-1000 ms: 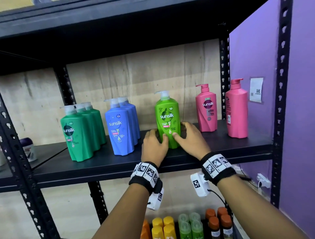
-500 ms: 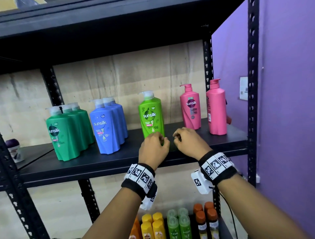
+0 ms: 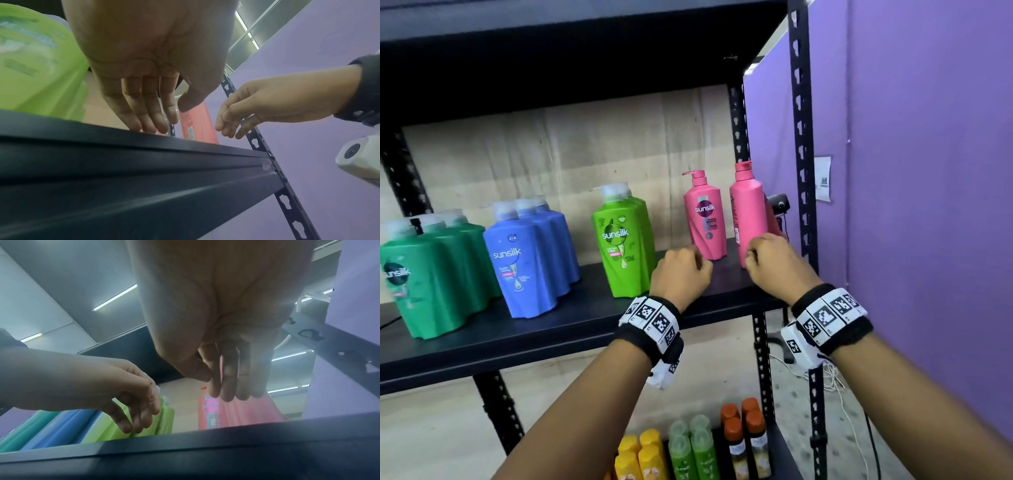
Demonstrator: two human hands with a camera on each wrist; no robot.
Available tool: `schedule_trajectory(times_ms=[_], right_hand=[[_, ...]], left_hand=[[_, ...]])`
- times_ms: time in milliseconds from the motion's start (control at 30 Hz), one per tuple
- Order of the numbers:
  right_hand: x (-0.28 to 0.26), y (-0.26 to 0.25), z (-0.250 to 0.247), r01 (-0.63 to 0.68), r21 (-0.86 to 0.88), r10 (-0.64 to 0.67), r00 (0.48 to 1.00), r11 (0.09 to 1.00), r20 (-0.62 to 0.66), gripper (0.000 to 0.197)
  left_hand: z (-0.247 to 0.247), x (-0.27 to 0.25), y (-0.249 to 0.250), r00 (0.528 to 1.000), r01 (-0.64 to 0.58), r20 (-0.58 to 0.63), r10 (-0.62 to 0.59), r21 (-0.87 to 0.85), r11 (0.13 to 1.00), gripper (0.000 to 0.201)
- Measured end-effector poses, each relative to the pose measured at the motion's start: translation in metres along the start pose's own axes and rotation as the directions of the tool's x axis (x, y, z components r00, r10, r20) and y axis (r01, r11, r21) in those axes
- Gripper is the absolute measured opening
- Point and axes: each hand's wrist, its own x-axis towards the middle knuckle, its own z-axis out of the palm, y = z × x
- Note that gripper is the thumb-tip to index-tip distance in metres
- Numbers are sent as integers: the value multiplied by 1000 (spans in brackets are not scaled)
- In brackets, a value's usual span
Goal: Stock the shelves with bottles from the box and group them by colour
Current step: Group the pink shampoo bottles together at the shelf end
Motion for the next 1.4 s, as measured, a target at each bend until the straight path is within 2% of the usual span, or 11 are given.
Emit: schedule_trajectory(times_ms=[200,267,400,500,667,833,1000,1067,1200,1300,1400], right_hand=[[16,11,-5,-111,69,120,982,991,-147,21],[22,10,0,-154,160,185,963,975,-198,33],[38,12,13,-243,322,283,955,915,-85,78],[51,17,24,-297,394,315,949,870,19,95],[58,24,42,-285,435,319,948,854,-5,100],[52,31,53,-257,456,332,939,852,-90,98],[44,32,57,-234,497,382,897,836,-220,97],[42,32,59,-223,511,390,887,830,-248,96],[43,33,63,-213,499,391,875,840,-285,96],[45,34,68,-238,463,405,863,854,-303,96],[45,33,70,-228,440,392,859,868,-329,95]], left_hand=[[-1,14,10,999,-6,52,6,1,1000,21],[-2,17,12,998,-10,58,10,8,1000,22],[-4,20,13,997,-19,73,18,25,1000,20],[-5,24,11,997,-24,69,21,46,999,20],[-11,38,6,994,-34,103,23,111,993,21],[-20,73,4,993,-19,114,3,140,990,40],[-17,115,5,991,-2,133,-20,160,987,35],[-11,133,4,983,73,155,-98,154,985,52],[9,161,2,918,314,250,-307,15,949,91],[24,177,-3,887,401,301,-349,-133,906,102],[39,186,-7,881,446,324,-345,-324,834,109]])
